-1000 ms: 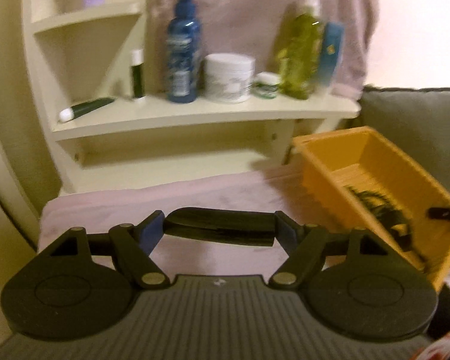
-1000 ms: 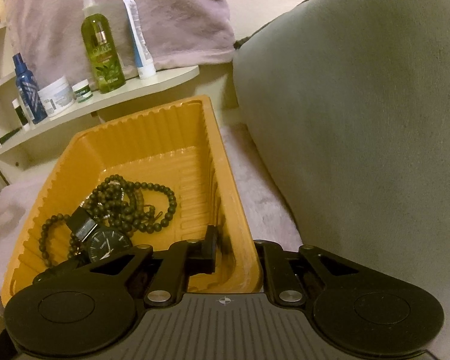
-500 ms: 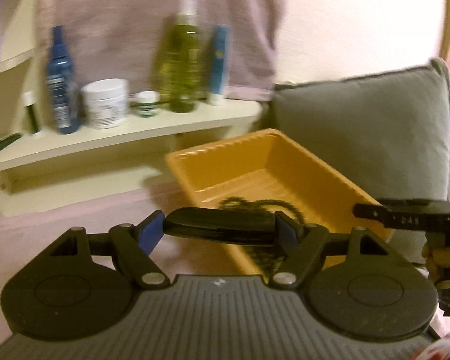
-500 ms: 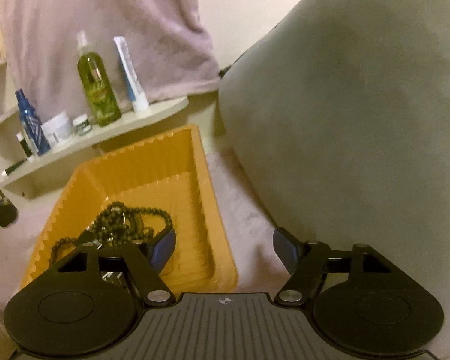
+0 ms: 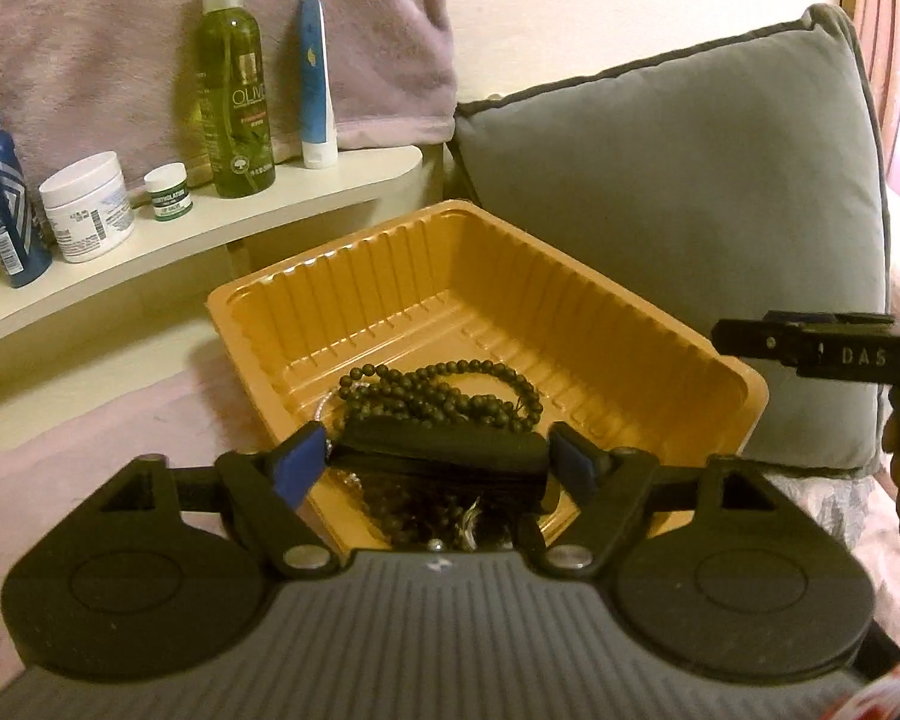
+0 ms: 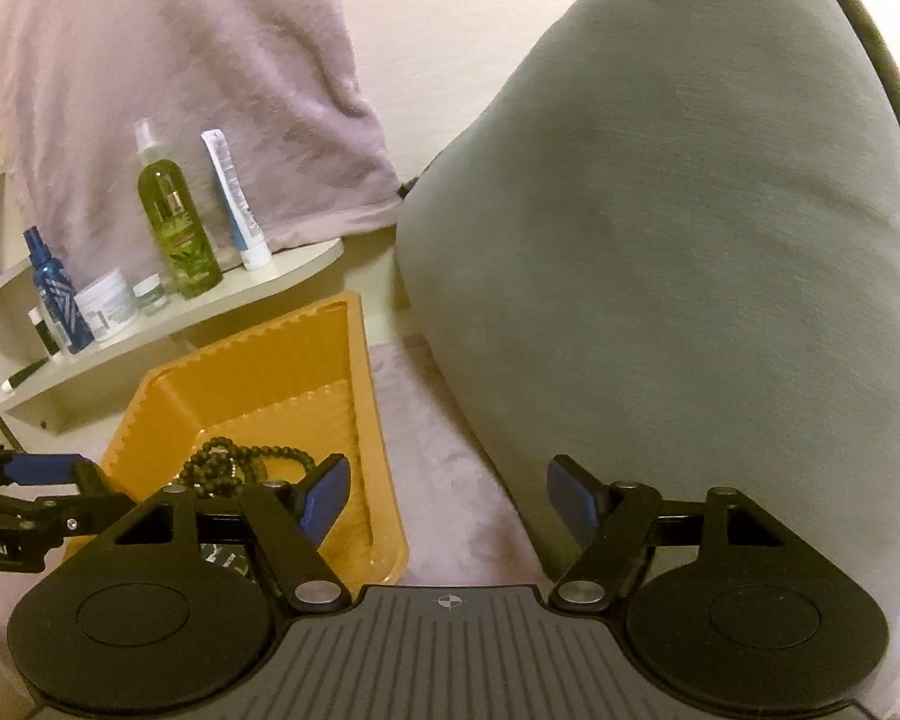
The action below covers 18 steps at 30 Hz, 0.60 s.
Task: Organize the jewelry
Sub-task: 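Drop the black case into the tray with the left tool while the right tool lowers the tray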
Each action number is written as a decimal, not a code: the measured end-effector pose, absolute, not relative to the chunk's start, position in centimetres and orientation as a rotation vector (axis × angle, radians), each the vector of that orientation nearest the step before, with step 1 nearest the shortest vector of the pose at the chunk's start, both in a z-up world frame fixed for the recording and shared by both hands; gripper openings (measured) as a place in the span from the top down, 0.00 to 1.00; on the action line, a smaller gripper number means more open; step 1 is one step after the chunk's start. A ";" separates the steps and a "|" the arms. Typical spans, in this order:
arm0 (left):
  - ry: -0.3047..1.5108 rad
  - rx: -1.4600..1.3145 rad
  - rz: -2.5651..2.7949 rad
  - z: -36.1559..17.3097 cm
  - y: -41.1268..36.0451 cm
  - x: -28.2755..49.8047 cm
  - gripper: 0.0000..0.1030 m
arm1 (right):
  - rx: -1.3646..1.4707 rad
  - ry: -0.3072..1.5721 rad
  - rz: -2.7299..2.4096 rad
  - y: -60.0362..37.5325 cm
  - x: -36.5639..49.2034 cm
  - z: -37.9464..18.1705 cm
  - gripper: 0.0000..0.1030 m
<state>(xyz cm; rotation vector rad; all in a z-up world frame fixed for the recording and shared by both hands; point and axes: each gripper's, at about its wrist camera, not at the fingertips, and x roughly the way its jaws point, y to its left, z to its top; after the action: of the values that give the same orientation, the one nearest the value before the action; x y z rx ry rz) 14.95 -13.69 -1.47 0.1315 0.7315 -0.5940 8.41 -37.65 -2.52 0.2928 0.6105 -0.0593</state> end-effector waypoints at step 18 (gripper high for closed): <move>0.706 -0.010 -0.376 0.6 -8.7 13.3 0.11 | 0.308 0.651 -0.040 -36.6 8.9 -0.9 0.29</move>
<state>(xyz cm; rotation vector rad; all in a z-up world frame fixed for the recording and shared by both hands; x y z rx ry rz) 13.30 -8.66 0.61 -0.0103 0.7062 -0.3764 8.88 -36.63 -0.88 0.3081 0.6510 -0.0401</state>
